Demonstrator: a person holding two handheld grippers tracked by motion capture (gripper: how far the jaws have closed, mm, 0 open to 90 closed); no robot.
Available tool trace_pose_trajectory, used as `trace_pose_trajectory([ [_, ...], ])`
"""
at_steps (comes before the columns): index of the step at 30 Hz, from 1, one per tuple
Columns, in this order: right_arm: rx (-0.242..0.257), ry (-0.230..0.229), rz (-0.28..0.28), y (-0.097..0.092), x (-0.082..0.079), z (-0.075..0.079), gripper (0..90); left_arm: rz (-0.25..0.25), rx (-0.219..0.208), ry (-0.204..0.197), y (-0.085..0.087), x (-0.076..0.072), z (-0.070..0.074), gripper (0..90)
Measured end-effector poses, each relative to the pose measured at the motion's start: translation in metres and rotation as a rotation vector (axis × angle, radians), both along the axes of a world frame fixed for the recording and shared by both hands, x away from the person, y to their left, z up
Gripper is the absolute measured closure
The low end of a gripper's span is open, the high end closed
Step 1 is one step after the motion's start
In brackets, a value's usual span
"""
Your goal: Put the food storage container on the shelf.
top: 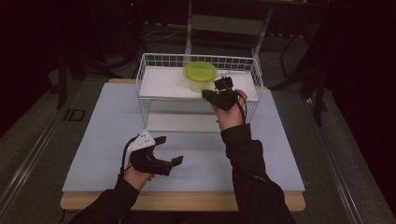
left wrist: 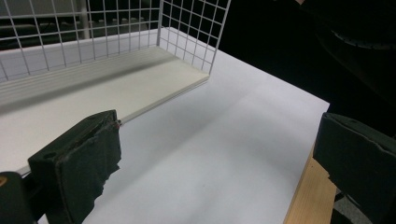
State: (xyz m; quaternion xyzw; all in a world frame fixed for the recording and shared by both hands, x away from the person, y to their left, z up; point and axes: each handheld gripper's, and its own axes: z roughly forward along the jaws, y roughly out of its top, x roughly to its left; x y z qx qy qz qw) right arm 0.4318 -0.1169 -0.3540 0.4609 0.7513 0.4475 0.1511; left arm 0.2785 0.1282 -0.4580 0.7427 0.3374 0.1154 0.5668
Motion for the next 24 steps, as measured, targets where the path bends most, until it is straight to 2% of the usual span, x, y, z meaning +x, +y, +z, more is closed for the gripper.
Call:
trace_pose_trajectory([
  [4, 0.016, 0.002, 0.023, -0.001, -0.010, -0.002, 81.6, 0.008, 0.006, -0.009, 0.004, 0.000, 0.001, 1.7],
  [6, 0.006, -0.014, 0.047, -0.002, -0.018, -0.003, 76.8, 0.000, 0.002, -0.011, 0.006, 0.000, 0.002, 1.6],
  [11, -0.005, -0.072, 0.104, -0.006, -0.045, -0.010, 49.1, 0.000, -0.002, -0.020, 0.007, -0.002, 0.004, 1.6],
  [14, -0.015, -0.097, 0.147, -0.009, -0.059, -0.019, 36.0, -0.009, -0.001, -0.029, 0.006, -0.004, 0.005, 1.6],
  [18, 0.031, -0.083, 0.205, -0.018, -0.075, -0.036, 20.3, -0.019, 0.012, -0.033, 0.007, -0.007, 0.006, 1.6],
  [22, 0.054, -0.081, 0.220, -0.028, -0.085, -0.049, 13.6, -0.025, 0.024, -0.038, 0.009, -0.011, 0.006, 1.6],
  [24, 0.026, -0.098, 0.216, -0.033, -0.091, -0.056, 13.8, -0.028, 0.026, -0.034, 0.010, -0.012, 0.004, 1.6],
])
